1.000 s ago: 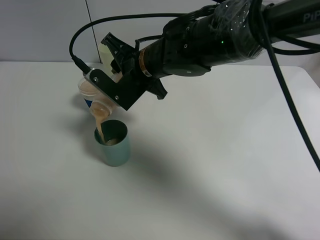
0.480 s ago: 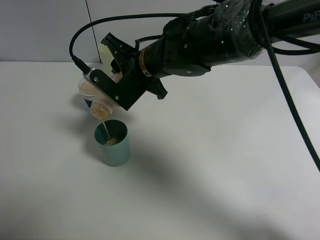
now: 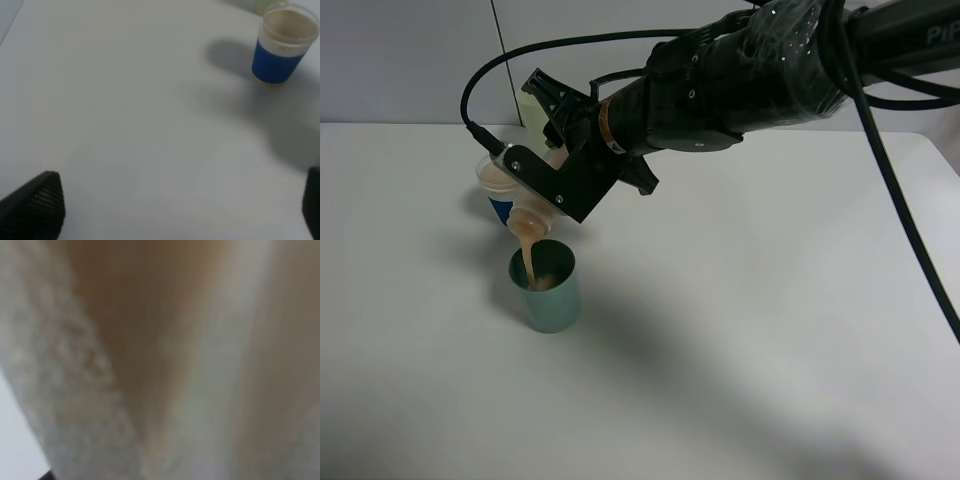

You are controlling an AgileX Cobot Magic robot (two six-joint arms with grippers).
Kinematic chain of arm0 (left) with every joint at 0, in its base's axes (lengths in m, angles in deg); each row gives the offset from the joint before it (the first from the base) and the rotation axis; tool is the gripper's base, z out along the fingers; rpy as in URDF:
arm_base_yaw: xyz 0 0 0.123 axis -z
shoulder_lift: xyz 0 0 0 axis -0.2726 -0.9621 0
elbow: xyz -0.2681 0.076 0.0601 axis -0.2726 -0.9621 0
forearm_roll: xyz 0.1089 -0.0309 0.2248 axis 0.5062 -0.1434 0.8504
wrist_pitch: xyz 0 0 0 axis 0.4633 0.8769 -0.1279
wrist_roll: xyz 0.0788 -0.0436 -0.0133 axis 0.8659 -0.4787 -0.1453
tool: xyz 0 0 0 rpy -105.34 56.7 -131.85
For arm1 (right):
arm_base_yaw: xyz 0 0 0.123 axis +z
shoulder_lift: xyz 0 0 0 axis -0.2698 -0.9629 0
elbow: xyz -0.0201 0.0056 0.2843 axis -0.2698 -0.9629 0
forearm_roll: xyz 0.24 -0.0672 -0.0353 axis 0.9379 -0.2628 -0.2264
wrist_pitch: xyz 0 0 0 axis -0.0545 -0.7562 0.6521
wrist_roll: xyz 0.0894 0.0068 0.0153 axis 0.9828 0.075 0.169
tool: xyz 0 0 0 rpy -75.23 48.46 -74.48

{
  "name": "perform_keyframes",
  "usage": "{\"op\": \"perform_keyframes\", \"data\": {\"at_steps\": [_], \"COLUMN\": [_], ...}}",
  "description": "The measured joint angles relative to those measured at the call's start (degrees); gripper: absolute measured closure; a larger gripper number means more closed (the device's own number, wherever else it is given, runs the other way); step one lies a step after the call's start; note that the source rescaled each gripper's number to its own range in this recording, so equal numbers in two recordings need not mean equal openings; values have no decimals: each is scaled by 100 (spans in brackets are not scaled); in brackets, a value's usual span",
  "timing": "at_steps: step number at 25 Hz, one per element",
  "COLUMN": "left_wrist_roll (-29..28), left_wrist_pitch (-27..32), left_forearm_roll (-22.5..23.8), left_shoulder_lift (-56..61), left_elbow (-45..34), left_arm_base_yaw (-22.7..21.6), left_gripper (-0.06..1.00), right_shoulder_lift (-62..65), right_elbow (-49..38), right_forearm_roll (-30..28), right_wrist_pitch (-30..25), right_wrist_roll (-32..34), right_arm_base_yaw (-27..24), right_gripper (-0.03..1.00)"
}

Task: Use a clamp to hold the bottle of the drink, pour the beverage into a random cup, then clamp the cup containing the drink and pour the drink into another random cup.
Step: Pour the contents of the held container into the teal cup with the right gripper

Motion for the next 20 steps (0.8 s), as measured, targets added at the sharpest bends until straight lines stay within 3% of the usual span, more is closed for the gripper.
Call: {"op": "perform_keyframes", "data": {"at_steps": [20], "left_wrist_roll": [0], "left_wrist_pitch": [0], "left_forearm_roll": [0], "left_shoulder_lift": [0], "left_elbow": [0], "left_arm_base_yaw": [0], "left_gripper": [10], "right_shoulder_lift": [174], "right_elbow": [18], "right_forearm_roll": [-158], "right_wrist_pitch": [-24], "right_wrist_roll": [-64], "right_arm_base_yaw": [0], "right_gripper": [97]}}
